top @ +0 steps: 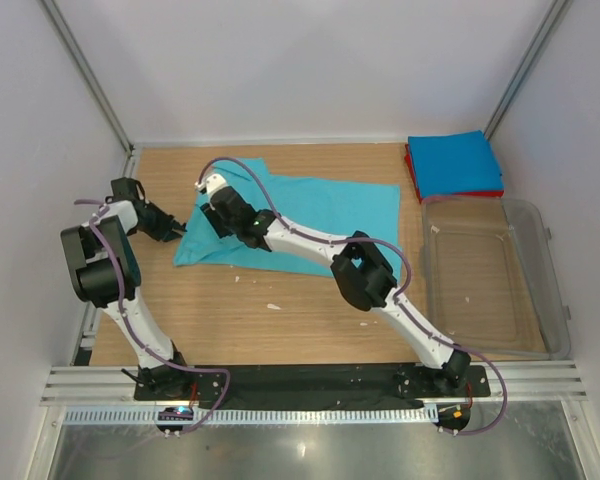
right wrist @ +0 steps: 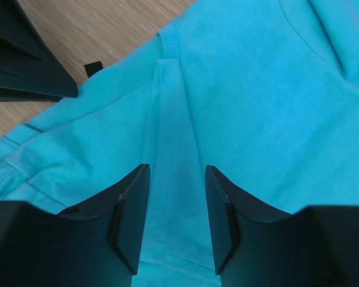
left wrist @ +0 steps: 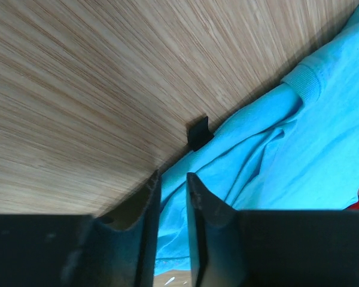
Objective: Fold and stack the t-shirts
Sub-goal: Fold the tshirt
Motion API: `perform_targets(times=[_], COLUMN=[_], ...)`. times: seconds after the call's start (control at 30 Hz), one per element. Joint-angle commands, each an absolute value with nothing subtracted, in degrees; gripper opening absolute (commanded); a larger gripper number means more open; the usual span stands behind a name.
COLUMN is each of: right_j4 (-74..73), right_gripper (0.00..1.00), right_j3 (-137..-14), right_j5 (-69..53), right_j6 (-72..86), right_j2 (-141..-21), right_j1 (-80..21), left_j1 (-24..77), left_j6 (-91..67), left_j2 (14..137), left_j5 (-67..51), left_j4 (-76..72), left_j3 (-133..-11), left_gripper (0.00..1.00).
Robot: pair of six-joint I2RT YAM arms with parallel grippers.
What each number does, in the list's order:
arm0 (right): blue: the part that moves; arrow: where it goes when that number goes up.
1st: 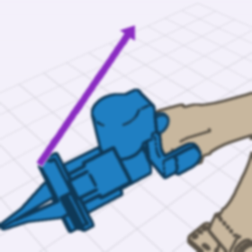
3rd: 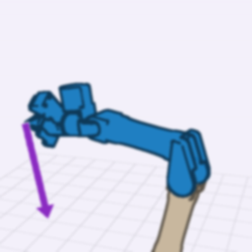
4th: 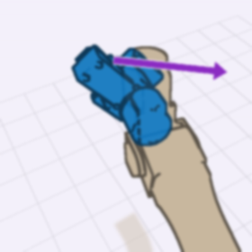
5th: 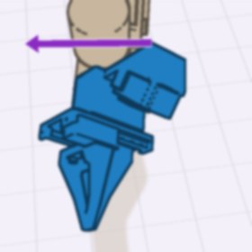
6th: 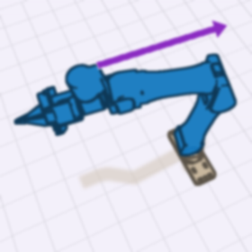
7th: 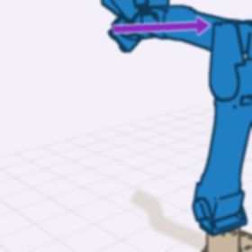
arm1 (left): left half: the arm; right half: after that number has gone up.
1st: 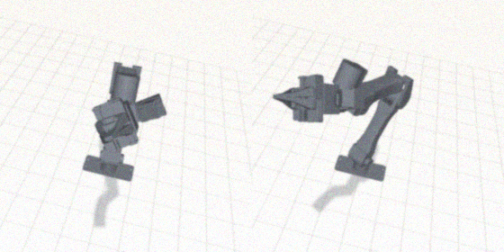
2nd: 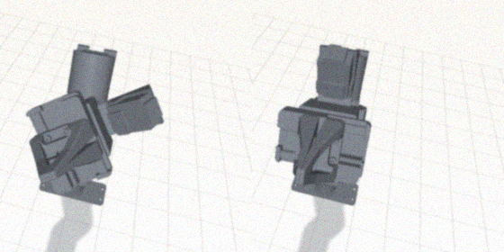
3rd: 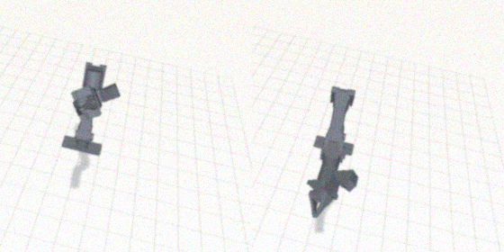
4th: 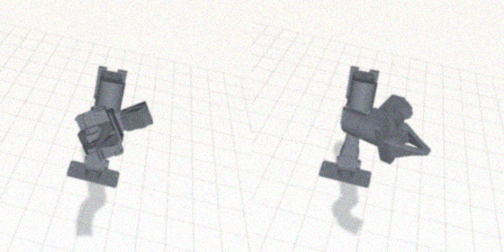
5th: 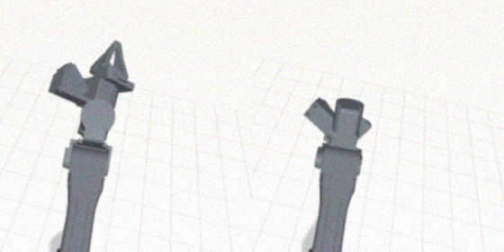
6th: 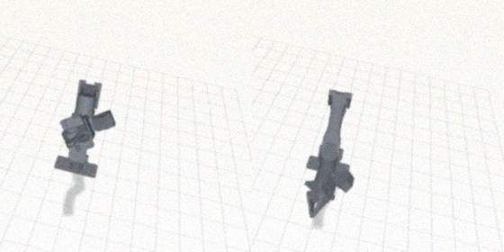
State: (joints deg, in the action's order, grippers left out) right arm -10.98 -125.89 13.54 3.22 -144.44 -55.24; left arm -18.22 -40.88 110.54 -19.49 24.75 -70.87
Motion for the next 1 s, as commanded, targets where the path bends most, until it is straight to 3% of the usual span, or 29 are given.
perform_targets(times=[0.0,0.37,0.63,0.8,0.93,0.97], right_j4=[-6.8,-6.3,-7.7,-7.6,-6.9,-6.7], right_gripper=[0.48,0.46,0.46,0.33,0.10,0.09], right_j3=[-128.1,-128.0,-128.8,-129.5,-130.4,-130.4], right_j5=[14.8,17.3,19.8,22.7,25.3,26.1], right_j6=[0.3,-3.3,-4.2,-4.7,-5.4,-5.5], right_j2=[-145.7,-147.7,-150.1,-150.9,-150.8,-150.4], right_j1=[-57.0,-58.5,-58.5,-58.5,-58.5,-58.5], left_j1=[-17.9,-17.8,-17.5,-17.4,-17.3,-17.3], left_j6=[-38.9,-38.9,-39.6,-39.7,-39.7,-39.8], left_j2=[109.7,108.8,109.2,109.6,110.3,110.5], left_j5=[-18.8,-14.6,-13.7,-13.4,-12.5,-12.0], left_j4=[26.1,28.4,28.7,28.6,28.9,29.0], left_j3=[-72.3,-72.0,-71.4,-71.7,-71.8,-71.7], left_gripper=[0.22,0.00,0.00,0.00,0.00,0.00])
